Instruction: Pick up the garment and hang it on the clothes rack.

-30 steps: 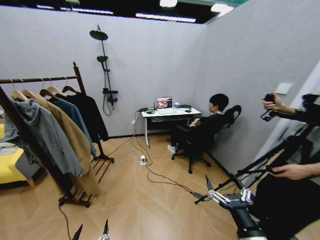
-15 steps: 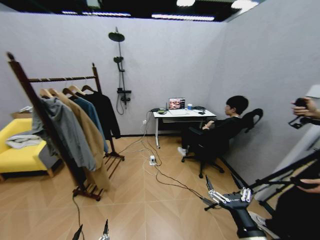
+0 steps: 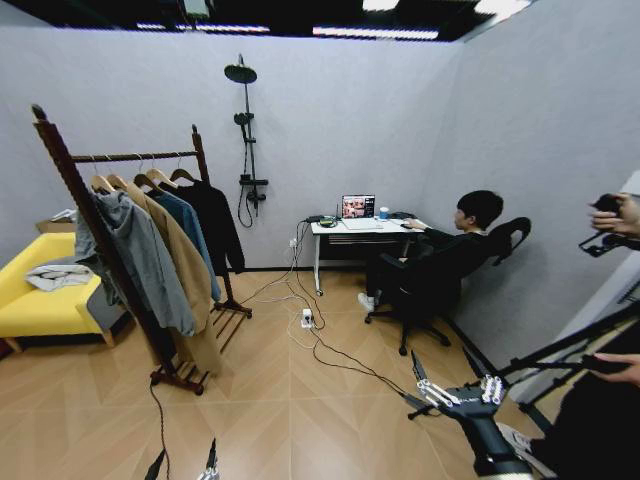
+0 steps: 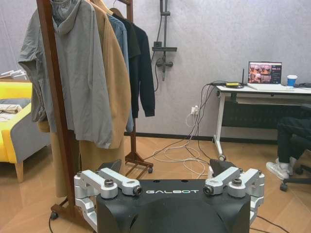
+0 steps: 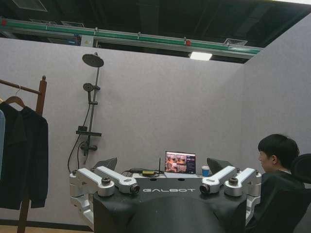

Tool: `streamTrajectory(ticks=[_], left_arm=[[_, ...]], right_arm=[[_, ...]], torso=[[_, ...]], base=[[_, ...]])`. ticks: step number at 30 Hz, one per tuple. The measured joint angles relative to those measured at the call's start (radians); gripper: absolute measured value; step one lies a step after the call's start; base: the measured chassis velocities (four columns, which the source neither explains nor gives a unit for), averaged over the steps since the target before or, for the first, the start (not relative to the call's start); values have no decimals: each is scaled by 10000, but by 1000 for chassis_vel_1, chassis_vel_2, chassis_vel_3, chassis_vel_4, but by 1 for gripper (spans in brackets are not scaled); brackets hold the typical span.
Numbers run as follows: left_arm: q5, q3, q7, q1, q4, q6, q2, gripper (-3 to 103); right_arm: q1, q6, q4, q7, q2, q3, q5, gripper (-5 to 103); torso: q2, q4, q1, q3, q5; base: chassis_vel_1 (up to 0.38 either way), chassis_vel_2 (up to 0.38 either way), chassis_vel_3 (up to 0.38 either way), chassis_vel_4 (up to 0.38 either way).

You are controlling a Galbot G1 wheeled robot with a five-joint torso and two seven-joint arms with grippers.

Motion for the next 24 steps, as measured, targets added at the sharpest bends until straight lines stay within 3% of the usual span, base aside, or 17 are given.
streamTrajectory(ticks=[7,24], left_arm=[[0,-2,0,2,0,0,0,100],[0,-1,0,1,0,0,0,100]], right_arm=[[-3,0,1,0,0,0,0,100],[0,0,-1,0,0,0,0,100]], torso=[[11,-2,-11,-1,-2],[2,1,3,3,0]], base=[[131,-90,-117,143],[-7,11,7,-10]])
